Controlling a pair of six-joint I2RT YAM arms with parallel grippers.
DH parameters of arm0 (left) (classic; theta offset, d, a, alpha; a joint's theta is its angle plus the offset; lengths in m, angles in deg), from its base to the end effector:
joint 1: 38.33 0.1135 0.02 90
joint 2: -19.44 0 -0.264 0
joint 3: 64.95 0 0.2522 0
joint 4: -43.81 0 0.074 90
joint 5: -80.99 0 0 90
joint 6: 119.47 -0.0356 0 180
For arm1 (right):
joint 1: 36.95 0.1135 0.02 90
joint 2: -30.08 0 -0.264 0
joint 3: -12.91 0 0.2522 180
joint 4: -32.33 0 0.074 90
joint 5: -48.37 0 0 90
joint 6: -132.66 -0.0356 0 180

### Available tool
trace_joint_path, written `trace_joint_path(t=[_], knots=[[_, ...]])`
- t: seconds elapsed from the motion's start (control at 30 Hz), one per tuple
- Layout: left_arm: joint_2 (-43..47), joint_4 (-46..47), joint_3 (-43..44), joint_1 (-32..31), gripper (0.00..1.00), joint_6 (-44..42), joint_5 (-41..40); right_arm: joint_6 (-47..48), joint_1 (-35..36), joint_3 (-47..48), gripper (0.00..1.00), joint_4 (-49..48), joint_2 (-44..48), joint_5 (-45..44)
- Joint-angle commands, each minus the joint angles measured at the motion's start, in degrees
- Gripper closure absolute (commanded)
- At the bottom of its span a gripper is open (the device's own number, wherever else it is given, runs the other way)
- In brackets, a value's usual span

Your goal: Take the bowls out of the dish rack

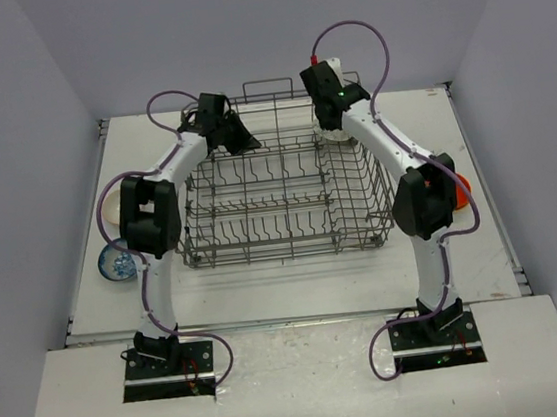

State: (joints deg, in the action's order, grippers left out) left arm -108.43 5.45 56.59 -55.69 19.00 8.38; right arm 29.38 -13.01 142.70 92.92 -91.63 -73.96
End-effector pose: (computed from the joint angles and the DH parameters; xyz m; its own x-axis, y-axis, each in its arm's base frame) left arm 0.4831 -0.1622 0.2182 -0.8100 -0.4953 -0.3140 -0.1793 0.7189 -0.6716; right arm 0.4389 0.1740 0.2910 -0.7162 -0.1056 -0.6898 0.1224 0.9541 -0.2732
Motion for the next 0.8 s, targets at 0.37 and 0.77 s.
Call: trace_joint_path(t=[0.37, 0.77], knots=[[4.5, -1.4, -5.3, 0.5, 0.95, -1.3, 1.4, 8.5, 0.0, 13.0, 1.00, -10.4, -9.8, -0.5], [5.4, -0.9, -7.7, 0.6, 0.95, -2.3, 1.0, 12.8, -2.1, 15.9, 1.00, -17.0, -14.3, -2.1]])
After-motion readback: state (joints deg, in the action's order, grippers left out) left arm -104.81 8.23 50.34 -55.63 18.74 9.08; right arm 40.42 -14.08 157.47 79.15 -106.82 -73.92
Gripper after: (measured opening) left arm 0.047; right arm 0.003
